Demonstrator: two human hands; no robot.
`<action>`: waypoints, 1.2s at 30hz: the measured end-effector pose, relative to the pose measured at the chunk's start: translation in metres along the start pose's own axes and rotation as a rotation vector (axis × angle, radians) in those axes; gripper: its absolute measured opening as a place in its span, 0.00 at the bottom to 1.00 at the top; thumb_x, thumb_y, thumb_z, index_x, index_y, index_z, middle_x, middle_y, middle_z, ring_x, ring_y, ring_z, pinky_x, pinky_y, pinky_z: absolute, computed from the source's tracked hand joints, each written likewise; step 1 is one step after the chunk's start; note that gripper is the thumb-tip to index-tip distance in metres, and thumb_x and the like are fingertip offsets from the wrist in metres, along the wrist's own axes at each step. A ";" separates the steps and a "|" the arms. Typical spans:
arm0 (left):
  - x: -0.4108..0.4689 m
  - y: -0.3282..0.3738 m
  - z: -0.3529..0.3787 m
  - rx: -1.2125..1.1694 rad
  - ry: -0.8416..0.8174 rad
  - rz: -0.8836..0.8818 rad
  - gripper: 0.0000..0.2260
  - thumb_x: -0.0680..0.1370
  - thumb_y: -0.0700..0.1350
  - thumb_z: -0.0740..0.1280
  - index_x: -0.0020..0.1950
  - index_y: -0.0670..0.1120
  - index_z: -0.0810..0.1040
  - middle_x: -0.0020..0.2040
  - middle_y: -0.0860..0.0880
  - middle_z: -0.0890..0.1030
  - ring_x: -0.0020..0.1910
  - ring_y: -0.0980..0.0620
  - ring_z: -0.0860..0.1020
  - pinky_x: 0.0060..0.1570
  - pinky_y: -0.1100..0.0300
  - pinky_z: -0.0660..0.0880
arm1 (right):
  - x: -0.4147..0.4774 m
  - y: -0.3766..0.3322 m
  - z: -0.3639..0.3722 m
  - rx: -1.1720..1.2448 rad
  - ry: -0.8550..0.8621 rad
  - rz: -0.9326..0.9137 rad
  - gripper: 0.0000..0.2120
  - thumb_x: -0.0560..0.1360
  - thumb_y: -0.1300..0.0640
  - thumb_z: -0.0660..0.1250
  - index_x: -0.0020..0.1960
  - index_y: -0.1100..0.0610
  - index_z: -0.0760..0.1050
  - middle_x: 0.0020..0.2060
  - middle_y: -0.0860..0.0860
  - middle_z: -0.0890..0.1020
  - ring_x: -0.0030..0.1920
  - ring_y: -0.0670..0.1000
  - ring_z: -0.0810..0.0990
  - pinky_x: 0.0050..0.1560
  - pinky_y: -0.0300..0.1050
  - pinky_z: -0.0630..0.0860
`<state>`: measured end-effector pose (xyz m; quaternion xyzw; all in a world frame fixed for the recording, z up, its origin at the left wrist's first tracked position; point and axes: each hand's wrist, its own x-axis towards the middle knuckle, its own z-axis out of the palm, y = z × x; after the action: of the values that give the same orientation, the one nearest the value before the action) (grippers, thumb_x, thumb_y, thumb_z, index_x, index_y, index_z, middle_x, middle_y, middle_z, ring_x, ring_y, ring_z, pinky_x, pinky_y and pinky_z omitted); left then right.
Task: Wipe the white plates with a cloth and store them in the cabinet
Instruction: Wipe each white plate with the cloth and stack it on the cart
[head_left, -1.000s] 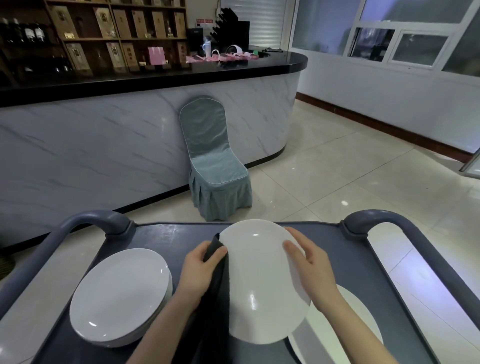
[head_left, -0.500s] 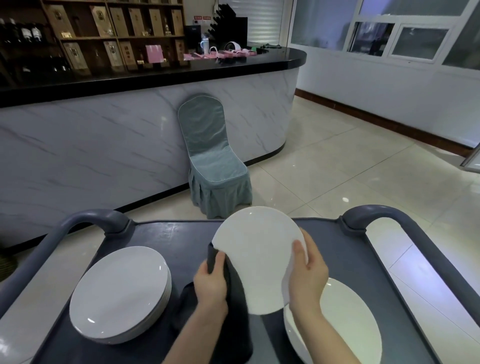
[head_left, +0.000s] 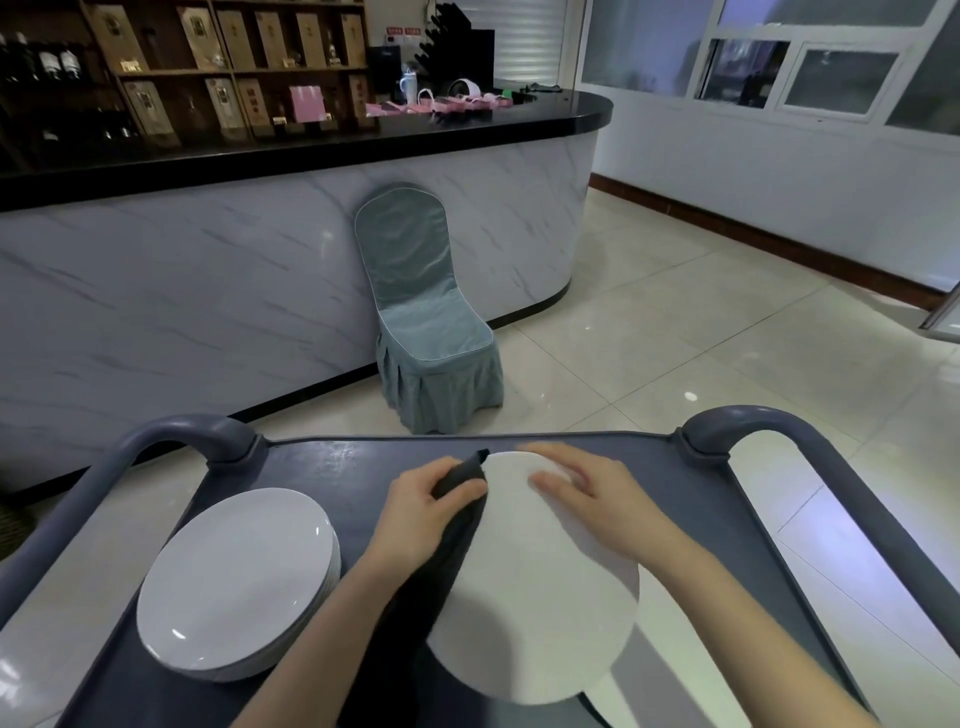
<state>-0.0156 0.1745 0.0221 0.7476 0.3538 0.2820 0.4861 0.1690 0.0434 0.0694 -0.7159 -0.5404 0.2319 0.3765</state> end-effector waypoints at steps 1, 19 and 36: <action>0.002 0.002 0.000 0.026 -0.022 0.010 0.06 0.75 0.47 0.72 0.41 0.47 0.80 0.37 0.48 0.81 0.34 0.59 0.74 0.39 0.61 0.72 | -0.001 -0.001 0.001 -0.003 -0.027 -0.023 0.17 0.80 0.51 0.65 0.58 0.27 0.74 0.52 0.29 0.81 0.55 0.31 0.77 0.53 0.23 0.67; -0.002 -0.010 -0.010 0.067 -0.194 0.053 0.09 0.74 0.45 0.73 0.39 0.58 0.79 0.36 0.58 0.81 0.36 0.65 0.76 0.39 0.71 0.71 | -0.023 0.001 0.033 0.097 0.074 -0.002 0.16 0.81 0.59 0.65 0.57 0.37 0.78 0.53 0.27 0.80 0.58 0.31 0.76 0.57 0.24 0.67; -0.024 -0.016 0.014 -0.508 0.460 -0.399 0.06 0.78 0.46 0.69 0.41 0.47 0.81 0.41 0.46 0.85 0.41 0.50 0.79 0.48 0.51 0.78 | -0.018 0.011 0.038 0.527 0.508 0.305 0.09 0.79 0.53 0.67 0.57 0.42 0.76 0.40 0.51 0.83 0.41 0.48 0.80 0.46 0.47 0.76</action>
<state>-0.0228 0.1525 0.0000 0.4374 0.5106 0.4208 0.6090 0.1418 0.0359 0.0358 -0.7013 -0.2395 0.2316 0.6302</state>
